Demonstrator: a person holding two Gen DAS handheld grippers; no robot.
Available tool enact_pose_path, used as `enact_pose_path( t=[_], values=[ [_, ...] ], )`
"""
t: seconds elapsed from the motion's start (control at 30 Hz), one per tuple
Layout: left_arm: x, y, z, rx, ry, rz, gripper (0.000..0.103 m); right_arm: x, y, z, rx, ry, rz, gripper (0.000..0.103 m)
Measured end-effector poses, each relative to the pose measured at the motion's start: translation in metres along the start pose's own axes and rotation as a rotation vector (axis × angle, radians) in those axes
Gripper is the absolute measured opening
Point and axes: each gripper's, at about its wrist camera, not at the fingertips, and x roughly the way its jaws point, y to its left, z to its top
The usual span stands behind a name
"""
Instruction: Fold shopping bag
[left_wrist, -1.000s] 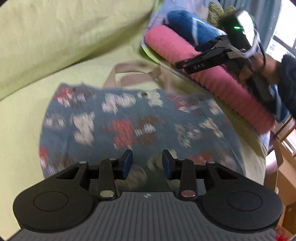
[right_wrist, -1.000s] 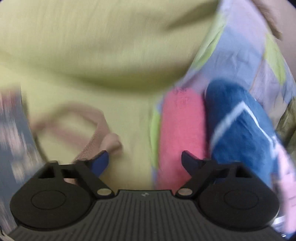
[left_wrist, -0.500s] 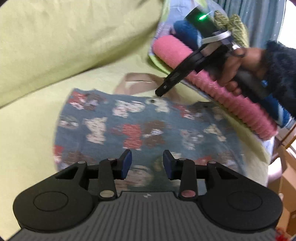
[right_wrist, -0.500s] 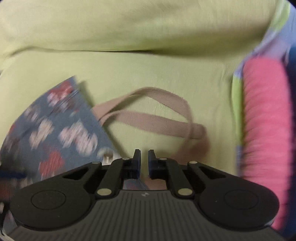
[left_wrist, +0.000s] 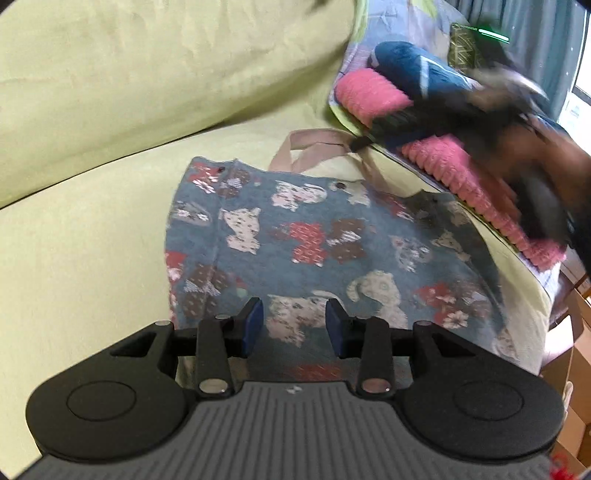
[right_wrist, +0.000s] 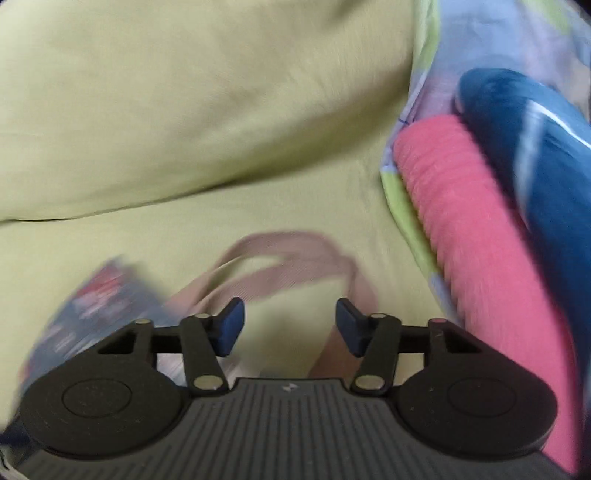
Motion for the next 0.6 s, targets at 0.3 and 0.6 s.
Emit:
enact_pose_path(
  t=[0.3, 0.6],
  values=[
    [-0.018, -0.053, -0.047, 0.229, 0.064, 0.072, 0.043, -0.109, 0.066, -0.159, -0.093, 0.006, -0.118, 0.034],
    [-0.076, -0.057, -0.069, 0.118, 0.099, 0.127, 0.043, -0.152, 0.08, -0.18, 0.134, 0.026, -0.135, 0.034]
  ],
)
